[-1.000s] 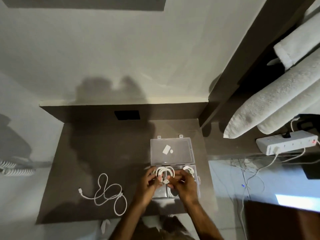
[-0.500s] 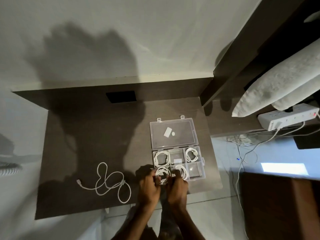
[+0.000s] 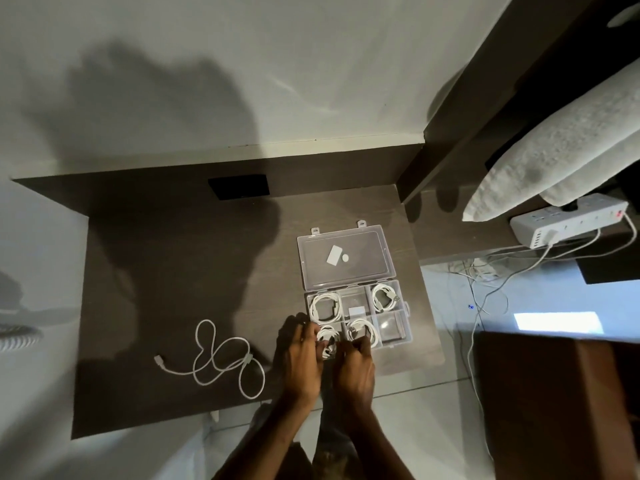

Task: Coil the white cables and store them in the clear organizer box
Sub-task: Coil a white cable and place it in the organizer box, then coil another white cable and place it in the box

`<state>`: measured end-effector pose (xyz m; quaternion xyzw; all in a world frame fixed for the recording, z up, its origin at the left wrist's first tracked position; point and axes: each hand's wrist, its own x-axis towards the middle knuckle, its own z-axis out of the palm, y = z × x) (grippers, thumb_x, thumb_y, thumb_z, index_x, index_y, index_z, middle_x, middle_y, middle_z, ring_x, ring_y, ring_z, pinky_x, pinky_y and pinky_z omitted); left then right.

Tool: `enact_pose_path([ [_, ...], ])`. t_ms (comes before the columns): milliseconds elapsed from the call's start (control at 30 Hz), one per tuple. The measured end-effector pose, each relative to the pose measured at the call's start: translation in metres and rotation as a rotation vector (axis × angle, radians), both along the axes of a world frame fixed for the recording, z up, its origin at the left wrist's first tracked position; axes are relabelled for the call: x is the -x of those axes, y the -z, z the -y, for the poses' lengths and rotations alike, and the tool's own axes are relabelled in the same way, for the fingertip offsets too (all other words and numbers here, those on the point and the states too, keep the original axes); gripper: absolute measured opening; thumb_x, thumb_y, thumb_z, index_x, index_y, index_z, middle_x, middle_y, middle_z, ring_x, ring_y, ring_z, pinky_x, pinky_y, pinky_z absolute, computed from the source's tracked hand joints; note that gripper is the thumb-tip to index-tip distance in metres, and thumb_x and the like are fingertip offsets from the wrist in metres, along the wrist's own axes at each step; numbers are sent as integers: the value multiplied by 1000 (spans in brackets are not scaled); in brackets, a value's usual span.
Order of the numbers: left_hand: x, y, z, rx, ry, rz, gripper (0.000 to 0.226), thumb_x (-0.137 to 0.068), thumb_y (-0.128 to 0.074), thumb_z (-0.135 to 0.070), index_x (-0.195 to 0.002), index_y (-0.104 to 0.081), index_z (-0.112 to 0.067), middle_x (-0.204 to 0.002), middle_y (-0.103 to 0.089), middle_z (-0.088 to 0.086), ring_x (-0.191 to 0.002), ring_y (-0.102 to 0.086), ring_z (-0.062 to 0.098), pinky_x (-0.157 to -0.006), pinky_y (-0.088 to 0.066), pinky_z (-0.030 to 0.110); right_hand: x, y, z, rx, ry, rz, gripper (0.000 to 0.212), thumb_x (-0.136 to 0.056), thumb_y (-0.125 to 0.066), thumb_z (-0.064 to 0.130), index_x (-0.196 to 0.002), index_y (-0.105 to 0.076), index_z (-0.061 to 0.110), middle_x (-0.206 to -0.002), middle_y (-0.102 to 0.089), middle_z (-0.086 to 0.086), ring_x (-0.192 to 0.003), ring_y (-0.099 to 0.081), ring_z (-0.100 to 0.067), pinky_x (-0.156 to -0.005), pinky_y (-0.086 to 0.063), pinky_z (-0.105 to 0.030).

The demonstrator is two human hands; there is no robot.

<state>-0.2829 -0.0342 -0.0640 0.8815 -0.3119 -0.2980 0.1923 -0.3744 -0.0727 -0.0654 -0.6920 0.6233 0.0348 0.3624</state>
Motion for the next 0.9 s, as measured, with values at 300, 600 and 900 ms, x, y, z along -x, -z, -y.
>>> enact_pose_path([
  [300, 2, 10, -11, 26, 69, 8, 25, -102, -58, -34, -116, -73, -20, -119, -67, 1, -92, -71, 15, -75, -49, 17, 29, 2, -5, 150, -328, -44, 32, -107, -54, 30, -135, -70, 27, -133, -72, 3, -117, -71, -17, -82, -64, -36],
  [600, 10, 17, -22, -75, 129, 40, 34, -100, -58, -33, -134, -62, -32, -143, -56, -4, -113, -67, 14, -99, -54, 25, 34, 3, -19, 172, -442, -74, 39, -99, -71, 31, -137, -71, 23, -142, -72, -6, -121, -72, -26, -65, -68, -33],
  [900, 4, 3, -26, 22, 115, 27, 28, -100, -59, -33, -126, -66, -30, -132, -57, -5, -108, -66, 12, -90, -56, 26, 39, -4, -8, 116, -403, -55, 38, -106, -54, 34, -142, -62, 26, -152, -49, -2, -129, -59, -17, -85, -65, -32],
])
